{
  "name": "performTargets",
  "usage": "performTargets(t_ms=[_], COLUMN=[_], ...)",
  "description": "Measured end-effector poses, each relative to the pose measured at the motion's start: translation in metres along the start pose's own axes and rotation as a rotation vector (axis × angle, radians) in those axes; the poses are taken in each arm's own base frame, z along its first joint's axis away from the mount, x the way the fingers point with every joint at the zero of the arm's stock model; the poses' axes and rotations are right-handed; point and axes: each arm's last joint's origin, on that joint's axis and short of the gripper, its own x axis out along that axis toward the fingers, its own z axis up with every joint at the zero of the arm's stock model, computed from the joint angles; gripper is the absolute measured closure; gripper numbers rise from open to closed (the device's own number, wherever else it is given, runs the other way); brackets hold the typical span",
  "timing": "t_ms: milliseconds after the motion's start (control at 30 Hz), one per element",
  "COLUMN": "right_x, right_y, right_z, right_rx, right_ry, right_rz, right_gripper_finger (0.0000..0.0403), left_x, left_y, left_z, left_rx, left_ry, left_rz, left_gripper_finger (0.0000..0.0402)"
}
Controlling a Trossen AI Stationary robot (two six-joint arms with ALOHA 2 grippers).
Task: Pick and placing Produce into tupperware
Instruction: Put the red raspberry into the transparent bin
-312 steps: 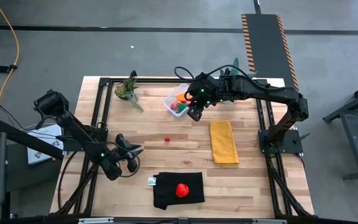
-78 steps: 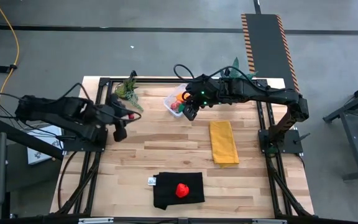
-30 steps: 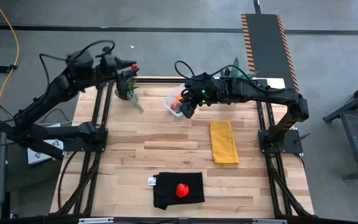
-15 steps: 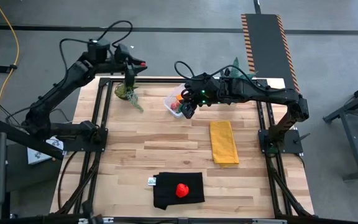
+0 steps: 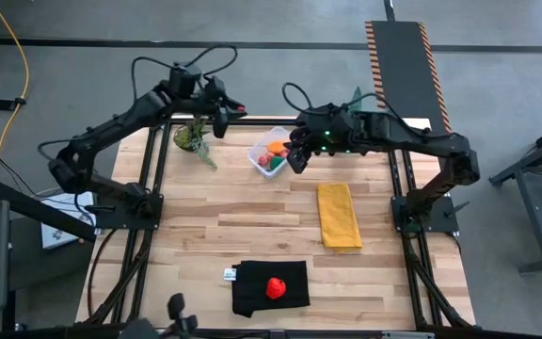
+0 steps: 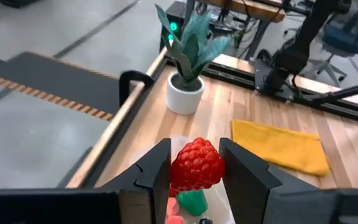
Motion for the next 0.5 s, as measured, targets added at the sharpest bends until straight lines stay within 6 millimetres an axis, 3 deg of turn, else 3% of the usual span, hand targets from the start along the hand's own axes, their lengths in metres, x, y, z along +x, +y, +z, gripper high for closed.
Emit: performTargets(t_ms=[333, 500], right_x=[-0.013, -0.013], right_y=[-0.009, -0.010], right_z=[-0.008, -0.010], right_rx=[-0.024, -0.042], right_ry=[0.062, 0.075], right_rz=[-0.100, -0.109], right_gripper_finger=[0.0256, 0.0256], left_x=[0.047, 0.067], left_y=[0.001, 0.002], left_z=[-0.020, -0.011], left_rx=[-0.019, 0.008], left_ry=[0.126, 0.202], left_rz=[-0.017, -0.006], left_gripper_finger=[0.0285, 0.0285])
